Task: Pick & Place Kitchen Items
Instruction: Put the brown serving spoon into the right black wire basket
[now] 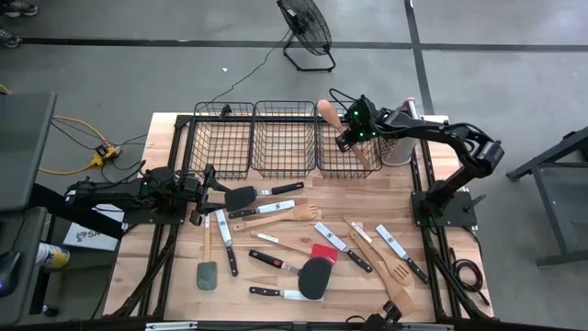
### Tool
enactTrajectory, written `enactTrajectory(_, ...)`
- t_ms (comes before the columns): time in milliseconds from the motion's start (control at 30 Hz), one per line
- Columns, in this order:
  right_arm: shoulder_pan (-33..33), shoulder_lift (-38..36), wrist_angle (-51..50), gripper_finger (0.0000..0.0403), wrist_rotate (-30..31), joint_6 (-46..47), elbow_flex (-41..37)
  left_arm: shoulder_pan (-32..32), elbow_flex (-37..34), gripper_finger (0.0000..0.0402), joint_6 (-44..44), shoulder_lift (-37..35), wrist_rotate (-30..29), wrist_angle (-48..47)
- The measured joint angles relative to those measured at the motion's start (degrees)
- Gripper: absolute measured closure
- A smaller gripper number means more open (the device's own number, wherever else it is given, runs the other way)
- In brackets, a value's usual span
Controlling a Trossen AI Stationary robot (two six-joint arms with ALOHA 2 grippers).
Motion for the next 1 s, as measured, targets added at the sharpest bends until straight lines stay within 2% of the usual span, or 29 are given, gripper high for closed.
enactTrajectory(433,-0.1,0.3,0.1,0.0282,0.9,0.7,-0.2,0.0,0.0,0.019,0.0,0.0,0.0,0.0)
enactTrajectory(800,0.0,-0.1,2.6,0.0282,-0.4,2.3,-0.2,0.0,0.0,0.019,0.0,0.0,0.0,0.0)
enactTrajectory(1000,0.0,-3.8,2.3,0.0282,-1.9,2.4,-0.2,0.0,0.0,0.019,0.0,0.0,0.0,0.0)
